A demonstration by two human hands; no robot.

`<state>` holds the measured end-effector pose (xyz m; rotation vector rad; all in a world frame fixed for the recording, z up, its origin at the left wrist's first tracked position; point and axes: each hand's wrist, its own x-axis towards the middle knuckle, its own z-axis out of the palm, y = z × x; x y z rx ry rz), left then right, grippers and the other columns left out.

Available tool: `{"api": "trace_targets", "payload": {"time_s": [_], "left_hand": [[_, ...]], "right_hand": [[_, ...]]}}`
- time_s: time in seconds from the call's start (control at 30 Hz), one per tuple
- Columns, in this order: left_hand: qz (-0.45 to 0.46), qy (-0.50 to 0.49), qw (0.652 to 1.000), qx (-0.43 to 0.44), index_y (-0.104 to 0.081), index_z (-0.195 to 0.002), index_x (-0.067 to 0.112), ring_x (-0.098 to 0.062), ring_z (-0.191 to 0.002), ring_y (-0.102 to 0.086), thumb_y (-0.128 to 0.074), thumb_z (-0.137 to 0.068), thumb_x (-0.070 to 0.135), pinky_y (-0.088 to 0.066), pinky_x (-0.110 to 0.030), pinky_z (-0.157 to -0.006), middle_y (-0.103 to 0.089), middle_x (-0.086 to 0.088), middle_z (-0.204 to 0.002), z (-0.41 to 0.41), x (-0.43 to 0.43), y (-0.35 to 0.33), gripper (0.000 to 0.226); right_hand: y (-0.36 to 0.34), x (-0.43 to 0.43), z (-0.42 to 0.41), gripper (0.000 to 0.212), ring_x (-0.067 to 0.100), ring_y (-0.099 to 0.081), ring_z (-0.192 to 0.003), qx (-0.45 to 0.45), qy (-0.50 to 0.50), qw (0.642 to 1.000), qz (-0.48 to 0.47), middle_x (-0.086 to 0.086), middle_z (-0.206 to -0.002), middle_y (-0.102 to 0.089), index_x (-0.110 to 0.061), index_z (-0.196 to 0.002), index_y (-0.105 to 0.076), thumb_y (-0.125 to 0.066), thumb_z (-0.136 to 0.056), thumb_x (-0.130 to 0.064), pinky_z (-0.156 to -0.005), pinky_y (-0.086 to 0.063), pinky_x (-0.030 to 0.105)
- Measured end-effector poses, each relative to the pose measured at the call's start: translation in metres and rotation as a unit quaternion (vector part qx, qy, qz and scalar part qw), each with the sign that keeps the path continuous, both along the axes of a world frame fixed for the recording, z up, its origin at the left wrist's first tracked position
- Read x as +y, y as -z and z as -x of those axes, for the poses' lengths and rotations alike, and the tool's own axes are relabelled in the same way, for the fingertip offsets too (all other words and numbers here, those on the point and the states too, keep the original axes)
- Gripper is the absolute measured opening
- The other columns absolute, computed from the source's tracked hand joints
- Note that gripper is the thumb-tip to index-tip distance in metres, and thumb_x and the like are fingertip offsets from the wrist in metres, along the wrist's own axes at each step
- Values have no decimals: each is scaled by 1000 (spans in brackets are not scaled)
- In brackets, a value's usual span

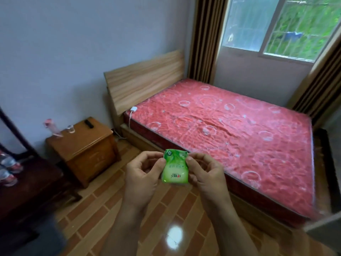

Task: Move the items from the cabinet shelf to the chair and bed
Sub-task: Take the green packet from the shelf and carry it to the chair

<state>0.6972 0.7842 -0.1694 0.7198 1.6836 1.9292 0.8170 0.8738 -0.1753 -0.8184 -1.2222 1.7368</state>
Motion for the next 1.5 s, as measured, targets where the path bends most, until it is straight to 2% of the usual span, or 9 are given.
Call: {"api": "trace_targets", "payload": {"time_s": [0.13,0.27,0.37,0.73,0.9,1.0,1.2,1.37,1.5], "left_hand": [[4,-55,998,-1,-73,-94,6,-18,-78,-72,-68,-91,3,-60,-27,-66,-77,-16,-89,0,20,-8,7],[21,-132,991,11,-72,-95,5,-12,-75,-72,-68,-91,3,-58,-23,-64,-77,-10,-87,6,20,-9,6],[32,-175,984,14,-72,-94,4,-9,-73,-70,-68,-90,1,-56,-19,-62,-75,-4,-82,19,10,-8,6],[4,-268,963,1,-71,-92,8,-15,-76,-70,-68,-90,3,-59,-26,-66,-74,-12,-87,117,-6,-1,6],[-39,-276,960,-6,-69,-90,6,-17,-77,-70,-68,-90,2,-59,-33,-68,-74,-15,-88,183,-15,-8,4],[-43,-277,960,-7,-68,-91,5,-18,-79,-70,-67,-91,2,-59,-35,-71,-73,-13,-88,216,-27,-10,4],[-32,-289,957,-20,-71,-92,9,-9,-78,-71,-67,-91,1,-60,-24,-69,-74,-4,-86,270,-45,4,9],[-22,-305,951,-49,-71,-92,8,-5,-72,-72,-67,-90,-3,-55,-15,-57,-74,-1,-79,311,-52,12,12],[8,-346,938,-29,-72,-91,11,-4,-76,-70,-69,-88,-1,-55,-15,-63,-75,-2,-83,358,-48,17,13]], "right_hand": [[-3,36,12,4,23,-71,-81,1,-57,998,-2,8,-85,-76,-11,-93,-72,-69,-93,-10,-68,-58,35],[-1,52,34,7,17,-71,-77,3,-142,990,-16,4,-81,-76,-11,-94,-72,-67,-94,-8,-61,-58,26],[3,47,54,8,18,-71,-79,10,-183,983,-22,6,-85,-77,-12,-95,-73,-67,-94,-6,-64,-59,29],[-8,34,161,17,31,-76,-93,-13,-249,966,-61,13,-98,-80,-13,-105,-78,-68,-94,-6,-79,-60,49],[-22,24,231,22,23,-73,-85,-27,-253,963,-90,18,-95,-77,-17,-104,-78,-70,-91,-2,-67,-56,29],[-25,12,270,19,25,-71,-86,-16,-251,964,-82,18,-93,-76,-14,-101,-77,-70,-90,-1,-70,-56,33],[-10,-3,334,16,26,-72,-86,-29,-258,963,-79,21,-95,-76,-13,-97,-76,-70,-90,0,-72,-58,38],[3,0,392,12,20,-70,-82,-44,-295,952,-63,24,-97,-76,-6,-99,-75,-70,-90,0,-63,-55,24],[19,10,451,10,24,-72,-84,-37,-336,940,-39,18,-93,-78,-4,-98,-76,-70,-91,-1,-72,-59,38]]}}
